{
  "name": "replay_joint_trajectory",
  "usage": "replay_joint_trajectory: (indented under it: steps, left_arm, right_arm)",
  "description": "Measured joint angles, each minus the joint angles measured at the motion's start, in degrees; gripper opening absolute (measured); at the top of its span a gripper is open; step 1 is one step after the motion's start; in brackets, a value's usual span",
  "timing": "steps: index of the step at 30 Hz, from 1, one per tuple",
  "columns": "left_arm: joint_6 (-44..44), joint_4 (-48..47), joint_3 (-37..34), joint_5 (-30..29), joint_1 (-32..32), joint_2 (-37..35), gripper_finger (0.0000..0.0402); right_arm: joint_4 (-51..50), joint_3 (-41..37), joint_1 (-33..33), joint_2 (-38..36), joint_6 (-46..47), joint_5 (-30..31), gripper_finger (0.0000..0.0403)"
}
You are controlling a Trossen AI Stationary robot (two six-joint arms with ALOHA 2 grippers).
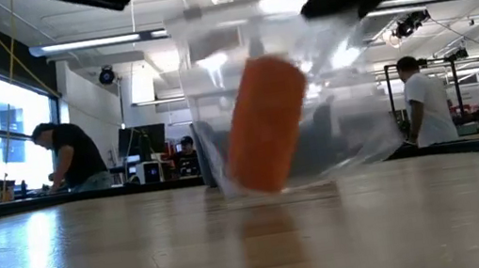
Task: Roll bandage
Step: Put the rolled orange bandage into the transparent zip bag
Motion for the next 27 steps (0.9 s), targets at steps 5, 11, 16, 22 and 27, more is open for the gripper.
replay_joint_trajectory:
  steps: [5, 11, 16, 22, 27]
  left_arm:
    - [12.31, 14.83, -0.02, 12.30, 2.16, 2.82, 0.0141]
    - [31.67, 40.16, -0.01, 37.24, 6.56, 4.79, 0.0141]
    - [39.23, 43.59, 0.00, 31.75, 7.61, 4.94, 0.0141]
    - [43.43, 46.62, 0.02, 29.81, 9.75, 4.90, 0.0163]
    - [39.56, 45.67, 0.09, 29.83, 12.17, 6.13, 0.0204]
  right_arm:
    - [-2.12, 0.00, 3.40, -2.92, 0.55, 0.00, 0.0001]
    - [-12.80, -0.01, 6.25, -6.20, 6.71, 0.62, 0.0000]
    - [-18.96, -0.02, 9.24, -8.46, 12.37, 3.76, 0.0000]
    - [-22.20, -0.02, 11.46, -9.24, 14.05, 6.73, 0.0000]
    - [-22.27, -0.02, 11.58, -9.21, 14.19, 6.86, 0.0000]
